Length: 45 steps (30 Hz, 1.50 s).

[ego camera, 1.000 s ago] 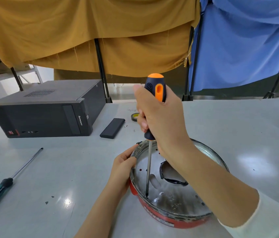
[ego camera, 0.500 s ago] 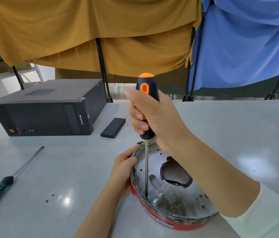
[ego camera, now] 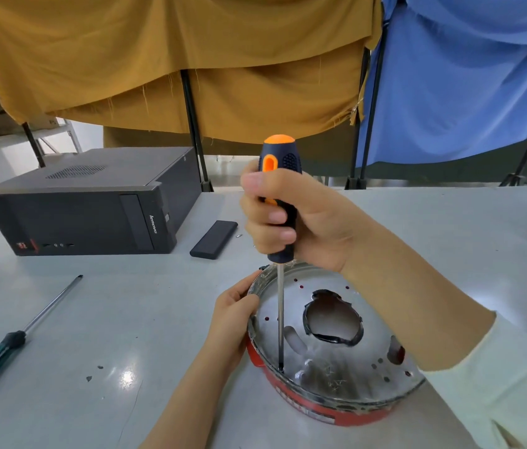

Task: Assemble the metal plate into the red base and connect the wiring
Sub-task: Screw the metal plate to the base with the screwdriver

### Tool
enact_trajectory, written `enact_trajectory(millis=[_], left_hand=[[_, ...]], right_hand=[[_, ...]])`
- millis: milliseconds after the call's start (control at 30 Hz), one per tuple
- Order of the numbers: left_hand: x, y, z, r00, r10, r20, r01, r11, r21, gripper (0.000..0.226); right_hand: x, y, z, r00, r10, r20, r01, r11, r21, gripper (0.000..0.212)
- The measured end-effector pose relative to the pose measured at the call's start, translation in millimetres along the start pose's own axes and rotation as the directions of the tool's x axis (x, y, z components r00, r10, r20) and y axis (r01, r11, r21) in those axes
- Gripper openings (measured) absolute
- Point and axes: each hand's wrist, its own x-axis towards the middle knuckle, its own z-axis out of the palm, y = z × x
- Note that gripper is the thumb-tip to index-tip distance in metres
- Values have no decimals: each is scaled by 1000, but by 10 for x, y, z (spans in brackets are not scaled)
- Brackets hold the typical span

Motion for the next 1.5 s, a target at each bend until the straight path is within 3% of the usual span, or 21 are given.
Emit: enact_trajectory(millis=[67, 133, 200, 233, 300, 400, 467, 567, 633, 700, 733, 800, 867, 900, 967, 1067, 1167, 1233, 1333, 1433, 1500], left_hand=[[-6, -6, 14, 1000, 2, -17, -2, 1000, -12, 57], [6, -10, 27, 1000, 4, -30, -5, 999, -34, 58], [12, -16, 29, 999, -1, -32, 0, 999, -44, 58], [11, -19, 24, 1000, -3, -30, 2, 999, -41, 58], [12, -21, 7, 1000, 1, -25, -1, 1000, -22, 57], [32, -33, -19, 1000, 10, -10, -10, 1000, 8, 54], [42, -41, -19, 1000, 4, 8, -4, 1000, 12, 53], [39, -35, -18, 1000, 10, 20, -10, 1000, -17, 51], [44, -43, -22, 999, 30, 23, -29, 999, -19, 50], [66, -63, -21, 999, 30, 12, -29, 1000, -10, 53], [70, -68, -19, 1000, 21, 3, -21, 1000, -7, 55], [73, -66, -16, 1000, 7, -7, -7, 1000, -14, 58], [68, -66, -18, 1000, 2, -5, -2, 1000, -24, 59], [66, -62, -21, 1000, 2, -2, -2, 1000, -21, 59], [62, -49, -30, 1000, -4, 3, 4, 1000, -5, 57], [54, -20, -23, 999, -18, 29, 18, 1000, -3, 55], [54, -20, -15, 999, -25, 46, 26, 999, -25, 55], [47, -27, -13, 999, -25, 32, 26, 998, -50, 54], [25, -17, -9, 1000, -12, 9, 12, 999, -45, 58], [24, -14, 4, 1000, -14, -1, 14, 998, -56, 55], [26, -15, 7, 1000, -15, -6, 15, 999, -52, 59]], right_hand=[[-2, 77, 54, 968, -70, -240, 56, 996, -65, 32], [-24, 168, 119, 849, -191, -493, 139, 980, -139, 31], [-41, 211, 171, 746, -268, -610, 163, 961, -223, 30], [-43, 211, 176, 739, -281, -612, 147, 954, -261, 30], [-33, 157, 143, 830, -254, -497, 116, 950, -291, 28], [-12, 35, 47, 993, -87, -78, 76, 988, -135, 10], [-2, -11, -1, 986, -3, 165, 7, 1000, -27, 5], [36, -14, 11, 969, 32, 245, -18, 998, -56, 13], [63, 28, 56, 992, 15, 122, -4, 996, -92, 23], [76, 111, 105, 991, -82, -106, 72, 993, -93, 27], [73, 164, 125, 957, -155, -247, 128, 984, -121, 28], [58, 253, 161, 816, -294, -498, 202, 952, -231, 29], [48, 270, 177, 718, -368, -590, 201, 922, -330, 26], [47, 258, 167, 725, -377, -576, 182, 912, -368, 25], [51, 193, 130, 836, -332, -437, 150, 905, -399, 22], [79, 94, 53, 979, -158, -133, 133, 975, -177, 5], [73, 47, -16, 998, -55, 25, 54, 997, 47, 9], [63, 45, -12, 997, -48, 55, 45, 997, 69, 17], [80, 117, 54, 973, -134, -186, 127, 991, -52, 25], [92, 239, 155, 798, -303, -521, 203, 949, -240, 28], [86, 259, 171, 722, -358, -592, 193, 926, -324, 27]])
